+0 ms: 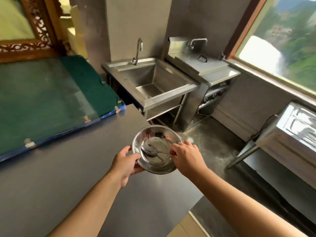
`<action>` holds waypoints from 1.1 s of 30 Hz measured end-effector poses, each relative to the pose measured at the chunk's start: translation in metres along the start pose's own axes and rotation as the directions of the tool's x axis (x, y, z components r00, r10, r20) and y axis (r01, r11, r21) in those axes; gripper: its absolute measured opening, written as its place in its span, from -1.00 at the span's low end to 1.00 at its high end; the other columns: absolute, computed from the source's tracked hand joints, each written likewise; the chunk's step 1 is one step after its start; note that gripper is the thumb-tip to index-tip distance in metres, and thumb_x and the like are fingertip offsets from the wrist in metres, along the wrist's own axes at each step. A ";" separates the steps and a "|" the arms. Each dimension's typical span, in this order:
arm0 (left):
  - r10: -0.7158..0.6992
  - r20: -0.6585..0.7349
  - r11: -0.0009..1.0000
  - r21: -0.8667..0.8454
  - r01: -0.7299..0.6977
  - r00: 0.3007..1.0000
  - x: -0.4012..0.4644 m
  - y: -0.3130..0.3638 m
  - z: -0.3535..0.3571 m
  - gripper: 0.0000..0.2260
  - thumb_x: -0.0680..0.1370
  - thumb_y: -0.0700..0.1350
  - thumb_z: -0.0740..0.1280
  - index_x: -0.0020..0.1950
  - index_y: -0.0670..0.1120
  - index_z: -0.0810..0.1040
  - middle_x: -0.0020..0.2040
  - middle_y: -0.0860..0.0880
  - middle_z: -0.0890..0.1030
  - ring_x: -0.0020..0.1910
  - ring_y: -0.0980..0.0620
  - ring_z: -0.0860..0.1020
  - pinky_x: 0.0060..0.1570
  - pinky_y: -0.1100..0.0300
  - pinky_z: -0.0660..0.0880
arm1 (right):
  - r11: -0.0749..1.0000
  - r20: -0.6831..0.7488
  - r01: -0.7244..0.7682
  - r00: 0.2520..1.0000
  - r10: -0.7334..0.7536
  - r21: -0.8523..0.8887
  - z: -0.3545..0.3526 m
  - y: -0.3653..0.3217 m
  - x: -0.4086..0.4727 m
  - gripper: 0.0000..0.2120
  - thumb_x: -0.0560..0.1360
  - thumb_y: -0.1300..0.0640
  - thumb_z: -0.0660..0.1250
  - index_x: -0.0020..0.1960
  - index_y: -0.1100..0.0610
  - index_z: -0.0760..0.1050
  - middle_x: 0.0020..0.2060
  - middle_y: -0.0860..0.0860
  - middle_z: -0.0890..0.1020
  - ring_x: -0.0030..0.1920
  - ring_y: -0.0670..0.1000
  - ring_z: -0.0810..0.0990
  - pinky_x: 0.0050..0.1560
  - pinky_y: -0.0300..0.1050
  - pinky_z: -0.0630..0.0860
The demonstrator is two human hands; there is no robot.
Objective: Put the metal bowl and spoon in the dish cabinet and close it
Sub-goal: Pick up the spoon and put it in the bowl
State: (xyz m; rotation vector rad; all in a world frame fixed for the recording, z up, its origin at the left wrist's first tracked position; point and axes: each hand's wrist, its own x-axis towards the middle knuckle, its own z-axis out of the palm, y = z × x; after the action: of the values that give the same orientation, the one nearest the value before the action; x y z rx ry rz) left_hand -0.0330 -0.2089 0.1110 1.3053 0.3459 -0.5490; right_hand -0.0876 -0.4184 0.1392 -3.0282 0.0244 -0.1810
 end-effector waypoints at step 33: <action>-0.243 0.687 0.851 0.490 -0.190 0.685 -0.214 -0.126 0.548 -0.78 0.53 -0.39 0.25 0.03 -0.16 0.61 -0.30 -0.10 0.70 -0.40 0.04 0.67 -0.46 0.16 0.61 | -0.163 0.307 -0.410 0.315 0.898 0.898 -0.232 0.428 -0.434 -0.92 0.50 0.38 0.40 -0.02 0.31 0.65 -0.17 0.25 0.67 -0.21 0.16 0.66 -0.11 0.19 0.68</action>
State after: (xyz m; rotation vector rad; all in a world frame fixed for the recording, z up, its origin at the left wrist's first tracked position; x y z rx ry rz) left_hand -0.3150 -0.7209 0.2545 1.4777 -0.5133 -1.2097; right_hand -0.5500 -0.8584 0.2706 -1.2913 1.2121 -0.5503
